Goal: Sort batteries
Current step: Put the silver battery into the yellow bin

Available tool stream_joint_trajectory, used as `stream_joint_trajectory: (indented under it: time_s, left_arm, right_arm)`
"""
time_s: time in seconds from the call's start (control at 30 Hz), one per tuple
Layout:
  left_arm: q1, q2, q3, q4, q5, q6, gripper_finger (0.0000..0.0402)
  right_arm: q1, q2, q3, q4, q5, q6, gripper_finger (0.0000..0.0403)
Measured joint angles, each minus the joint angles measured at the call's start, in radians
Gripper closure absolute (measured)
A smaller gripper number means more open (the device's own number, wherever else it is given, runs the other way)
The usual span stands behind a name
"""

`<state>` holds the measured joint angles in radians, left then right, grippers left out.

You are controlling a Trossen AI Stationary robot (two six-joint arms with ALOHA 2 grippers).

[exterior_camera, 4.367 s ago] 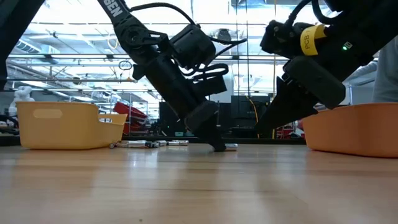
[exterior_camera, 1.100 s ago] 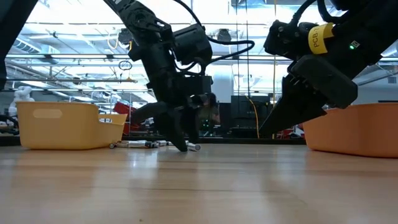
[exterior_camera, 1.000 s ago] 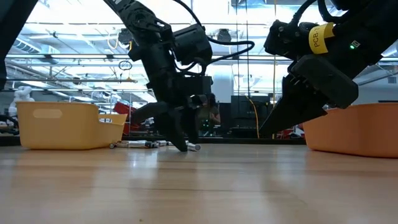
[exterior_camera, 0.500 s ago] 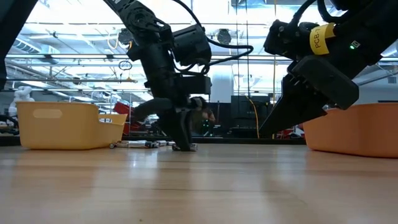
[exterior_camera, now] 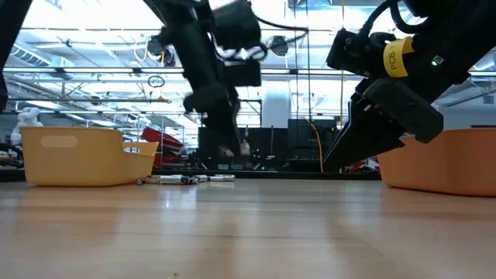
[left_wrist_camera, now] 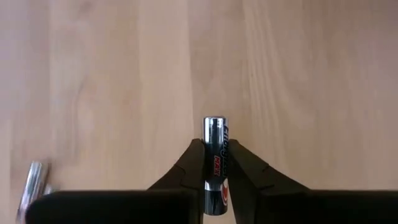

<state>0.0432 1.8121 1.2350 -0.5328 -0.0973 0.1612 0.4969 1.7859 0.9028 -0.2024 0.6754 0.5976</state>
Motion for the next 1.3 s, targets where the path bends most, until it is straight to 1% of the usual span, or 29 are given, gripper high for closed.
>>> stream_joint_trajectory:
  time_s: [0.17, 0.27, 0.43, 0.57, 0.63, 0.7, 0.8, 0.9, 1.0, 1.1, 1.17, 1.23, 1.3]
  left_arm:
    - [-0.008, -0.132, -0.002, -0.149, -0.034, -0.138, 0.0356]
    - [-0.028, -0.207, -0.031, -0.227, -0.061, -0.215, 0.0356]
    - [-0.062, -0.337, -0.138, -0.318, -0.063, -0.381, 0.0356]
    - [-0.094, -0.423, -0.251, -0.336, -0.063, -0.512, 0.0356]
    - [-0.106, -0.451, -0.305, -0.354, -0.062, -0.566, 0.0345]
    - [-0.116, -0.469, -0.352, -0.359, -0.063, -0.611, 0.0322]
    - [-0.118, -0.478, -0.392, -0.382, -0.073, -0.671, 0.0293]
    - [-0.122, -0.477, -0.402, -0.395, -0.113, -0.675, 0.0272]
    - [-0.125, -0.479, -0.378, -0.395, -0.154, -0.649, 0.0247]
    - [-0.120, -0.479, -0.327, -0.389, -0.264, -0.616, 0.0225]
    - [-0.115, -0.479, -0.293, -0.382, -0.339, -0.575, 0.0217]
    - [-0.098, -0.480, -0.269, -0.325, -0.378, -0.520, 0.0214]
    - [-0.061, -0.478, -0.266, -0.240, -0.368, -0.453, 0.0213]
  right_arm:
    - [0.000, 0.000, 0.001, -0.022, 0.000, 0.000, 0.0250]
    - [0.000, 0.000, 0.001, -0.026, 0.000, 0.000, 0.0250]
    - [0.000, 0.000, 0.001, -0.028, 0.001, 0.000, 0.0250]
    - [0.000, 0.000, 0.001, -0.015, 0.001, -0.007, 0.0250]
    - [0.000, 0.000, 0.001, 0.002, 0.001, -0.017, 0.0250]
    - [0.000, 0.000, 0.001, 0.013, 0.002, -0.023, 0.0250]
    - [-0.001, 0.000, 0.001, 0.013, 0.001, -0.023, 0.0250]
    - [-0.002, 0.000, 0.001, 0.013, 0.001, -0.018, 0.0250]
    - [-0.002, 0.000, 0.001, 0.013, 0.001, -0.010, 0.0250]
    - [-0.002, 0.000, 0.001, 0.012, 0.000, 0.004, 0.0250]
    - [-0.002, 0.000, 0.001, 0.012, 0.000, 0.015, 0.0250]
    - [-0.002, 0.000, 0.001, 0.013, 0.000, 0.020, 0.0250]
    - [-0.002, 0.000, 0.001, 0.014, 0.000, 0.029, 0.0250]
